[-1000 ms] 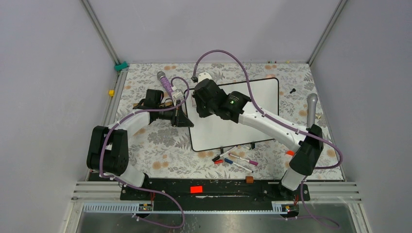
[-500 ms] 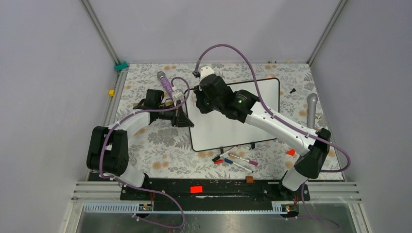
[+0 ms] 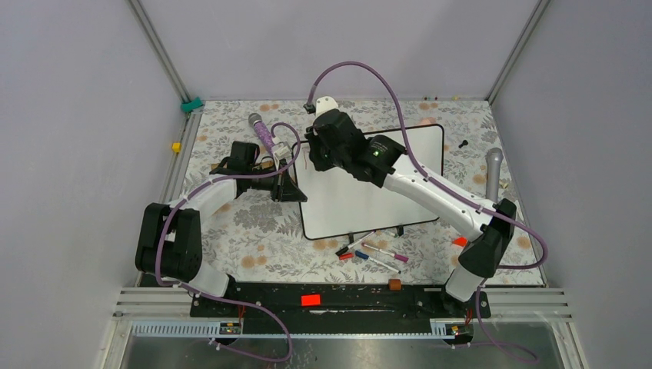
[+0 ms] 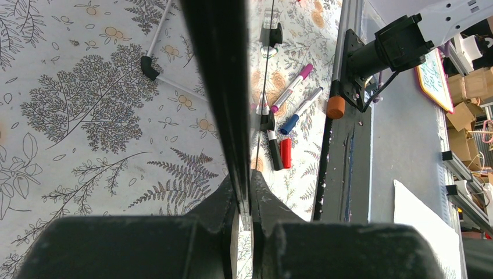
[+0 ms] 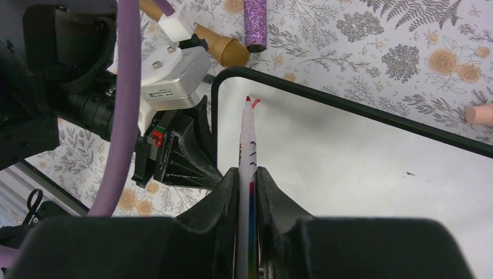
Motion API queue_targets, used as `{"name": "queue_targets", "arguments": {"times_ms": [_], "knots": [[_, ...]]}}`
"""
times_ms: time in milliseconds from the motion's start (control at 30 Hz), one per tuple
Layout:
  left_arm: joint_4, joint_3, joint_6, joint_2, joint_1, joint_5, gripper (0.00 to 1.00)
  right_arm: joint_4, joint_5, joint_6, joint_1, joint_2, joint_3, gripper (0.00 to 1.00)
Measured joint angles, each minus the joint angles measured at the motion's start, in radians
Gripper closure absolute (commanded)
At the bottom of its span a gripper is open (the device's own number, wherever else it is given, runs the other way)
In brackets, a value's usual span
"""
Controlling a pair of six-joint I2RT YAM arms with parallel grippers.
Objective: Write a sentence on the whiteboard
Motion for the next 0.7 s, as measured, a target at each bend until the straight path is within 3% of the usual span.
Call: {"name": "queue_targets", "arguments": {"times_ms": [700], "knots": [[-0.002, 0.0, 0.001, 0.0, 0.0, -0.003, 1.0, -0.009, 0.042, 0.01, -0.001, 0.005, 0.0, 1.0]]}}
